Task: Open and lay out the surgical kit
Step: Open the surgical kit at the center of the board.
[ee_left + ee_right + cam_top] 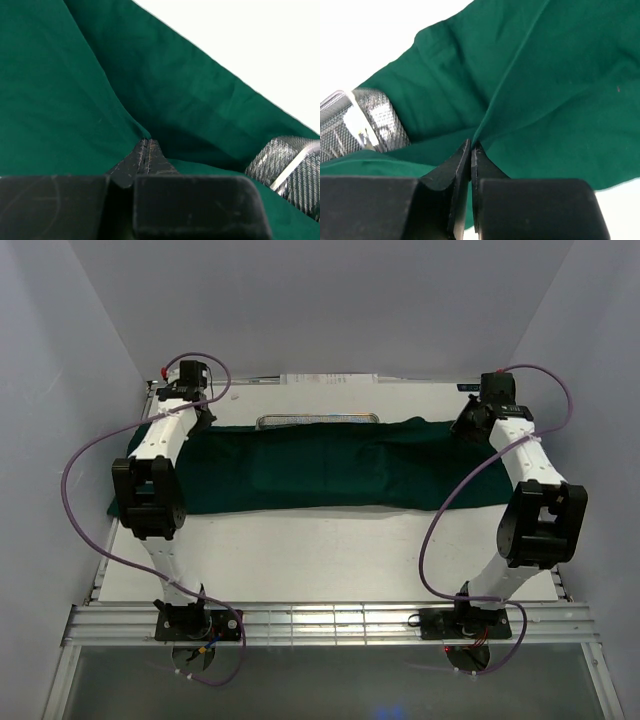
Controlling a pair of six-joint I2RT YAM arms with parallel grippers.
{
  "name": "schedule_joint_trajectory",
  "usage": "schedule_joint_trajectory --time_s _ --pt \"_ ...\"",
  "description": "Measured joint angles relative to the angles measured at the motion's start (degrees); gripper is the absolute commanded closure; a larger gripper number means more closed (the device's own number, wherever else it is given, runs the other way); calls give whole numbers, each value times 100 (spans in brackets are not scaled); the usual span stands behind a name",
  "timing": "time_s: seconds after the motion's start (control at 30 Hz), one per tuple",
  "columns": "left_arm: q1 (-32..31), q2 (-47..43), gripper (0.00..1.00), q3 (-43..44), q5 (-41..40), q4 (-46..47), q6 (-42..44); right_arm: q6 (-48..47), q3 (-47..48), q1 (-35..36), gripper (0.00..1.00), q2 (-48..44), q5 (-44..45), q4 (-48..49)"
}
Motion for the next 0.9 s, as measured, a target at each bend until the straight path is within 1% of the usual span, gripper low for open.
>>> schedule_joint_trajectory --time_s 0.2,0.4,0.5,0.6,0.73,0.9 --pt "0 -986 100 -881 -22 26 -66 -20 -883 -42 92 -1056 -177 -164" --pt "2 -2149 100 -2140 -33 13 -269 -133 -1996 -48 92 -2439 -348 -328" --pt "2 -2903 100 -2820 -33 -146 -479 -157 -2527 -48 92 -3130 -413 -551" --pt "2 -3683 100 -3338 -20 -358 -699 -146 -2924 9 92 -3727 -422 -953" --pt "2 -5045 100 -4026 -63 -765 -1003 -66 -3327 262 92 -4533 -378 -1508" --pt "0 -6076 100 -4216 -90 -1342 -1298 133 -3469 494 92 -5626 -354 -2232"
